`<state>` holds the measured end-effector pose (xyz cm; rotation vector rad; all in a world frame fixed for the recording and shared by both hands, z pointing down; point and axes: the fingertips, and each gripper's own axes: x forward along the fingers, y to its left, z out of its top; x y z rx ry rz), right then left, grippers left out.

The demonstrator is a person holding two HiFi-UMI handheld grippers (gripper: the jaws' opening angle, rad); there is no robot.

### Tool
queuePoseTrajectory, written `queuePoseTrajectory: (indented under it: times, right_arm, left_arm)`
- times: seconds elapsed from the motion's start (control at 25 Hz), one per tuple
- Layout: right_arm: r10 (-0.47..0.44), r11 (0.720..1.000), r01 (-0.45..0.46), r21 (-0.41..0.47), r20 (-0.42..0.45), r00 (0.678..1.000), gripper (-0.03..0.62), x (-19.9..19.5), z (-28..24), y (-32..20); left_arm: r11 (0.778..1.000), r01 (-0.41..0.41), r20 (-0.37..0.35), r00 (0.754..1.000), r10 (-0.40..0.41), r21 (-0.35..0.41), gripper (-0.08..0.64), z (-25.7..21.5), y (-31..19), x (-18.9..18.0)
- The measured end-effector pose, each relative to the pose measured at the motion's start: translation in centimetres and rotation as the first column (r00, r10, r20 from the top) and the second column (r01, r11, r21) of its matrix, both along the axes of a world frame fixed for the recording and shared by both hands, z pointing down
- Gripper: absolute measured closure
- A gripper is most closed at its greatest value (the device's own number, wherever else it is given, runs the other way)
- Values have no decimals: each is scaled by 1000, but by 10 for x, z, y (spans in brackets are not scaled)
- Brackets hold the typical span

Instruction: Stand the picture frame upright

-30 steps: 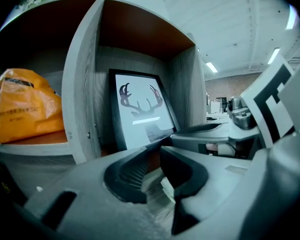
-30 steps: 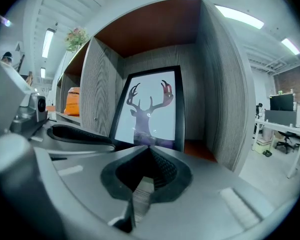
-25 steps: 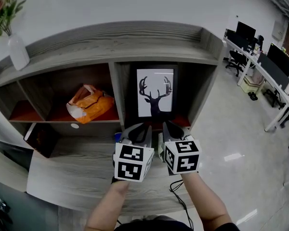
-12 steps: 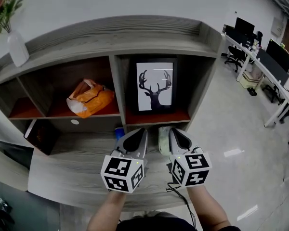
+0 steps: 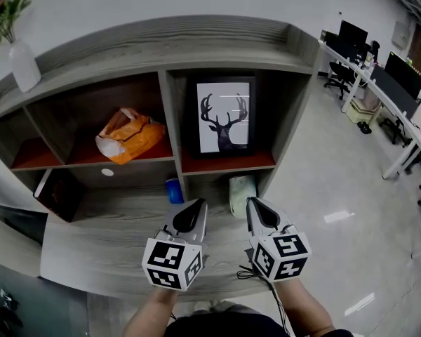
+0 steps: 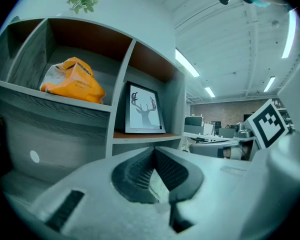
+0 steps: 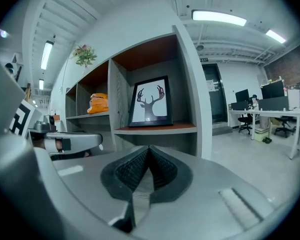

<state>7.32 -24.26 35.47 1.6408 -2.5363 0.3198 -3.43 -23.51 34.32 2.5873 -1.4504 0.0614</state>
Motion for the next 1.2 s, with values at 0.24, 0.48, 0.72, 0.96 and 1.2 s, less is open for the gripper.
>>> queuePoseTrajectory:
  times: [0.24, 0.48, 0.72, 0.96, 1.2]
  right_arm:
    - [-11, 999, 12, -51, 10, 1000, 592, 1, 22, 14]
    - [-12, 997, 13, -76, 14, 1000, 592, 0, 33, 23]
    - [-19, 996, 19, -89, 6, 1000, 592, -1, 38, 29]
    - [-16, 996, 17, -90, 11, 1000, 592, -1, 39, 31]
    - [-18, 996, 19, -92, 17, 1000, 592, -2, 38, 32]
  left_arm:
    - [999, -10, 7, 1000, 10, -41, 565, 20, 15, -5]
    - [997, -4, 13, 1000, 5, -71, 565, 33, 24, -8]
    - [996, -1, 15, 1000, 3, -93, 564, 42, 30, -9]
    - [995, -5, 13, 1000, 6, -96, 563, 43, 31, -9]
    - [995, -7, 11, 1000, 8, -96, 565, 42, 31, -9]
